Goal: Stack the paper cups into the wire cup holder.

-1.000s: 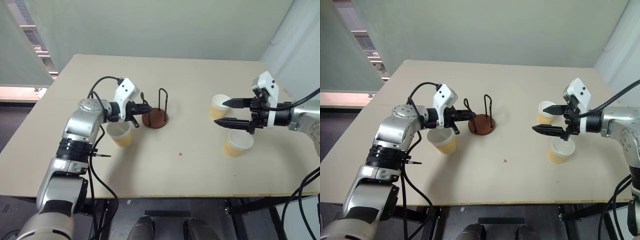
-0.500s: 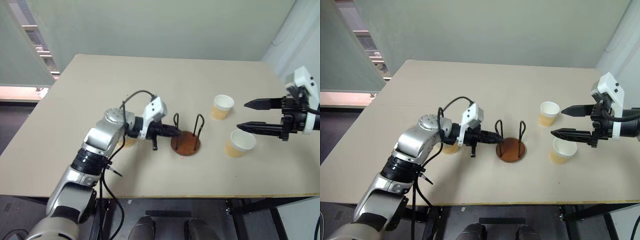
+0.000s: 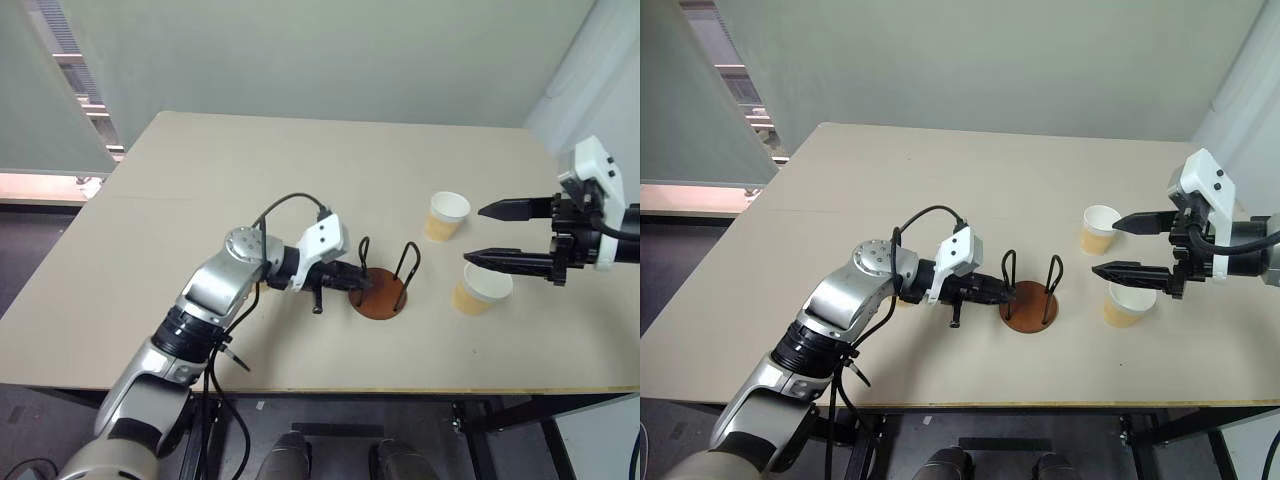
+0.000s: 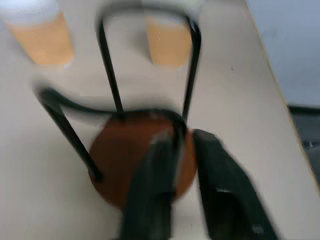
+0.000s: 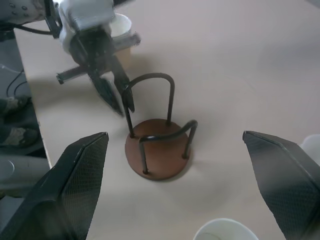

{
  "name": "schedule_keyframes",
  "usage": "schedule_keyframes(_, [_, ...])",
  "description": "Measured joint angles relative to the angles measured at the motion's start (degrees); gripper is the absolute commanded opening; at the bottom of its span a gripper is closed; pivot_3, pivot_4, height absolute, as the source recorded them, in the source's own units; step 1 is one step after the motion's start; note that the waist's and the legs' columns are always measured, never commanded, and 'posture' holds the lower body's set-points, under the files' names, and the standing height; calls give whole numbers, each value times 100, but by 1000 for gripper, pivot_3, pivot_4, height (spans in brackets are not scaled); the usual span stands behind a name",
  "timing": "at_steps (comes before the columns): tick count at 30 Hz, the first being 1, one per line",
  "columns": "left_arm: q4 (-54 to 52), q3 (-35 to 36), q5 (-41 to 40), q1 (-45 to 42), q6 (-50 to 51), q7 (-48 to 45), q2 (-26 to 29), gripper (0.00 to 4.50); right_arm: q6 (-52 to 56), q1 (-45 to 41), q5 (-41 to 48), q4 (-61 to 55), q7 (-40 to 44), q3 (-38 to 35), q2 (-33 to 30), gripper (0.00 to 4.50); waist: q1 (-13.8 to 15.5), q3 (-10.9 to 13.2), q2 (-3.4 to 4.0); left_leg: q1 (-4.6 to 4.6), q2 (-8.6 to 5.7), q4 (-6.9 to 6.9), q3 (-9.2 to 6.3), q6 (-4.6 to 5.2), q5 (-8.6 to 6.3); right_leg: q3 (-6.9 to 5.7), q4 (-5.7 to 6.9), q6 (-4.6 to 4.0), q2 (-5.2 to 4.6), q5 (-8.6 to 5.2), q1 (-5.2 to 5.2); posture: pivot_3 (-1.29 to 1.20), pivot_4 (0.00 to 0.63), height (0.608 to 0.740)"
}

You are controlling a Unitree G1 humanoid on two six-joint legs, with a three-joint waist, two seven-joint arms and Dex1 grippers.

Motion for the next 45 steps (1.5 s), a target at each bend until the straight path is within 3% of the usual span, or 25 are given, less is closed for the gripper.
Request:
schedule_keyframes(5, [-209,120,21,19,0,-19,356,3497,-405,-357,-364,426,115,565,190,4500,0,0,0,-3,0,-6,-1,8,-5,-3,-11,-2,0,2,-3,0,150,740])
schedule_keyframes(11, [-300,575,-141,-19,113,-4,608,3497,-1200,-1178,-1231,1299,475,1515,551,4500,-11,0,0,-7,1,-8,-2,14,-9,-5,-22,-4,-4,11,-6,0,150,740])
schedule_keyframes(20, [-415,1910,-994,-158,572,-12,1172,3497,-3192,-2492,-3527,3795,790,3053,1530,4500,-59,1,2,-11,17,-33,-5,16,-10,-12,-25,-30,-4,26,-32,0,150,740])
schedule_keyframes(32, [-790,2242,-1272,73,857,291,1429,3497,-5075,-3576,-5277,7339,593,3436,2506,4500,-60,1,2,-49,34,-94,-3,-38,25,-23,-23,-69,-3,31,-99,0,150,740])
schedule_keyframes(35, [-803,2241,-1273,74,858,362,1431,3519,-5310,-3615,-5456,7810,584,3434,2698,3892,-68,1,2,-49,38,-100,-3,-44,28,-24,-22,-76,0,32,-103,0,150,740])
schedule_keyframes(45, [-818,2064,-1133,243,655,341,1560,3519,-5510,-3737,-5605,8065,679,3332,2820,522,-65,2,4,-54,38,-100,-3,-48,31,-28,-21,-84,-2,32,-105,0,150,740])
